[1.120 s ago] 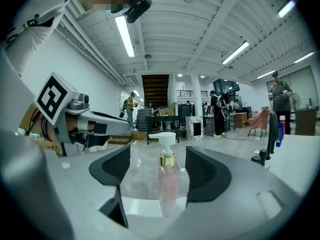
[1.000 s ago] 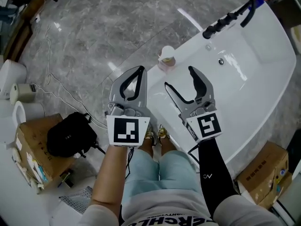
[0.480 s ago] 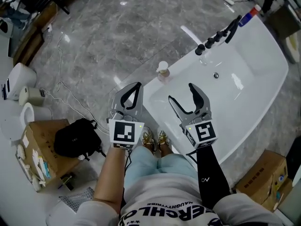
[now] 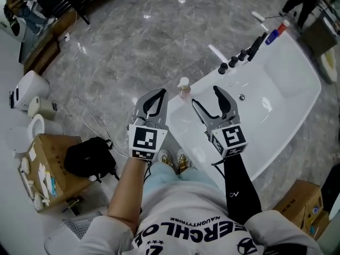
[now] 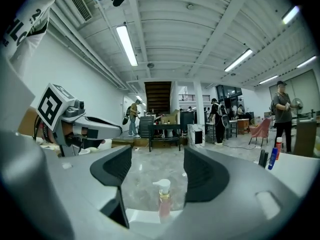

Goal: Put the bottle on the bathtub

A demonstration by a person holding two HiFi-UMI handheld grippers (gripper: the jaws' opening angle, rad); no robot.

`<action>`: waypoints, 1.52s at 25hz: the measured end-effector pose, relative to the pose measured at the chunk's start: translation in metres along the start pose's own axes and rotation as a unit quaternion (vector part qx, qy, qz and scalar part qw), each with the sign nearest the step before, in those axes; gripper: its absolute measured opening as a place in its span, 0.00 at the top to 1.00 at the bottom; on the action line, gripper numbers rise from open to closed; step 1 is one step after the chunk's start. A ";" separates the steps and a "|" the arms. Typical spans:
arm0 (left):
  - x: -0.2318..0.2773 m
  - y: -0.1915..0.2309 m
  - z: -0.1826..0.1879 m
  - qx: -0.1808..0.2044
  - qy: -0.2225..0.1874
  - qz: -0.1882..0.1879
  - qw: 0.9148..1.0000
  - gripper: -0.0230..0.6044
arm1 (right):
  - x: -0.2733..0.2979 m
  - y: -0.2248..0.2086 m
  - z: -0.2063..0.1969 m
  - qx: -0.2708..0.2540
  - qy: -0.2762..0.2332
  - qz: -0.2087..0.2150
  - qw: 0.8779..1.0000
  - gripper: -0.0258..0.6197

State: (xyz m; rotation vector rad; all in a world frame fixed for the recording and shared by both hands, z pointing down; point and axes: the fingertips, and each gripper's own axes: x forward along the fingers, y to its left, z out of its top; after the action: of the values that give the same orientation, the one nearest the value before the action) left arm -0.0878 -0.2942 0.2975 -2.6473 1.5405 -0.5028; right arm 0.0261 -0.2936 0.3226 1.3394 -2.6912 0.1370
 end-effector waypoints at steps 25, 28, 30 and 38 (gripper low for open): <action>-0.027 0.025 0.064 0.015 -0.043 0.020 0.999 0.96 | -0.030 -0.012 0.073 -0.025 -0.059 0.001 0.998 0.45; -0.023 0.008 0.070 0.042 -0.045 -0.006 0.998 0.96 | -0.032 -0.012 0.074 -0.027 -0.061 -0.002 0.998 0.45; -0.021 -0.006 0.074 0.061 -0.051 -0.034 0.996 0.96 | -0.032 -0.010 0.076 -0.028 -0.063 0.000 0.998 0.45; -0.021 -0.003 0.079 0.059 -0.054 -0.039 0.996 0.96 | -0.025 0.006 0.081 -0.045 -0.064 0.023 0.997 0.58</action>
State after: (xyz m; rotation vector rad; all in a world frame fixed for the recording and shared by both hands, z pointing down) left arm -0.0715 -0.2853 0.2175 -2.6054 1.3393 -0.4319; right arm 0.0302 -0.2819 0.2388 1.3042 -2.7967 -0.0662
